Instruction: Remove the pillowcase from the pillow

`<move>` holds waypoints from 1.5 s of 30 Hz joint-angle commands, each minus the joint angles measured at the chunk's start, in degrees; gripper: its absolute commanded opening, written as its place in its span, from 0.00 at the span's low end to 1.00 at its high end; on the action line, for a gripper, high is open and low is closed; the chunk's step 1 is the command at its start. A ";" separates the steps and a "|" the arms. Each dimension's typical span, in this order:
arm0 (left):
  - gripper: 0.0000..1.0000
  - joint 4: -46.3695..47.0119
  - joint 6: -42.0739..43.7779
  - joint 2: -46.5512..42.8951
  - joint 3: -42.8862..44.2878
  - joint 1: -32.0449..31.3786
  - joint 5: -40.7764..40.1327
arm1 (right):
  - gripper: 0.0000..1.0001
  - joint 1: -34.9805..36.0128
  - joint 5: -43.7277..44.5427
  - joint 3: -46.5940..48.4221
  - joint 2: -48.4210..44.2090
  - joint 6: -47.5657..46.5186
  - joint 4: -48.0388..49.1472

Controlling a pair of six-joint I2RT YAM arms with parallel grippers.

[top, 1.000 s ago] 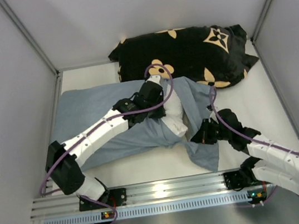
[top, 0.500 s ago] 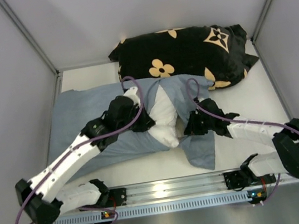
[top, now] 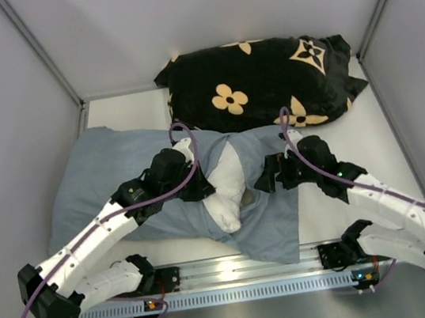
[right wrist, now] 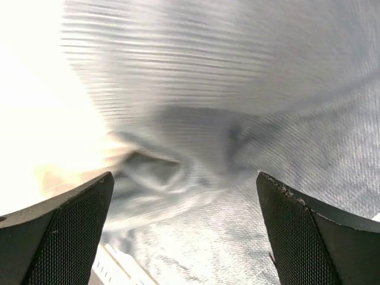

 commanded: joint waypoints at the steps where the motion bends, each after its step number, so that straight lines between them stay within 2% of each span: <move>1: 0.00 3.93 1.26 1.33 1.55 0.28 1.46 | 1.00 1.29 -4.83 2.31 -8.73 -2.88 -3.45; 3: 0.00 4.46 1.35 1.60 1.11 0.28 2.25 | 1.00 2.26 -1.23 3.53 -12.78 -3.41 -3.54; 5: 0.00 4.46 1.35 1.69 0.76 0.19 2.52 | 0.99 2.88 -0.86 5.38 -12.19 -5.17 -4.42; 8: 0.00 4.81 0.56 0.90 -0.47 -0.60 3.05 | 1.00 4.64 -0.52 10.56 -4.82 -6.40 -5.65; 13: 0.00 4.73 -0.58 -3.49 -2.57 -1.92 4.00 | 0.98 9.30 10.99 17.34 7.32 -8.16 -6.44; 18: 0.00 4.64 -1.63 -9.99 -4.95 -2.01 6.46 | 0.78 9.30 21.53 20.68 15.32 -8.07 -6.70; 19: 0.00 4.47 -1.81 -10.87 -5.65 -2.01 6.82 | 0.59 9.30 25.03 20.94 16.02 -8.07 -7.57; 21: 0.00 4.03 -2.34 -13.60 -5.92 -2.01 7.44 | 0.40 9.13 29.09 20.86 16.21 -7.55 -8.72; 22: 0.00 3.50 -2.51 -14.48 -5.92 -2.01 8.05 | 0.25 9.13 33.02 20.51 15.95 -7.37 -9.07; 26: 0.00 1.66 -2.52 -19.74 -5.31 -2.01 9.80 | 0.14 5.72 36.22 20.07 15.76 -7.11 -10.04; 30: 0.00 1.30 -2.95 -25.55 -3.90 -2.01 11.92 | 0.05 1.75 35.61 20.68 18.92 -7.90 -9.78; 31: 0.00 1.13 -3.22 -27.82 -3.38 -2.01 11.83 | 0.00 1.22 35.35 20.94 20.41 -8.07 -9.69; 33: 0.00 0.25 -3.22 -29.51 -1.89 -2.01 10.52 | 0.00 0.16 34.21 20.42 21.56 -8.07 -8.12; 36: 0.00 0.24 -3.74 -29.70 -1.96 -2.01 9.64 | 0.01 -0.37 26.14 19.89 22.71 -8.60 -4.96; 37: 0.00 0.59 -3.92 -28.21 -2.31 -2.01 9.90 | 0.15 -0.45 22.46 19.63 22.10 -8.08 -4.34; 40: 0.00 4.54 -3.49 -24.44 -4.77 -2.01 9.64 | 0.71 -0.37 19.44 17.88 17.38 -5.63 -3.80; 41: 0.00 6.21 -3.22 -23.37 -5.39 -2.01 9.46 | 0.80 -0.45 20.66 17.09 15.52 -3.96 -4.41; 42: 0.00 9.09 -2.96 -21.80 -5.66 -2.01 9.29 | 0.99 -0.37 23.63 14.82 10.37 -2.12 -4.94; 43: 0.00 10.34 -2.26 -18.39 -5.40 -2.01 9.37 | 0.99 -0.80 24.53 13.31 7.36 1.90 -5.99; 45: 0.00 13.33 -1.55 -14.51 -4.69 -2.01 9.98 | 1.00 -1.68 24.98 8.24 1.65 4.05 -6.97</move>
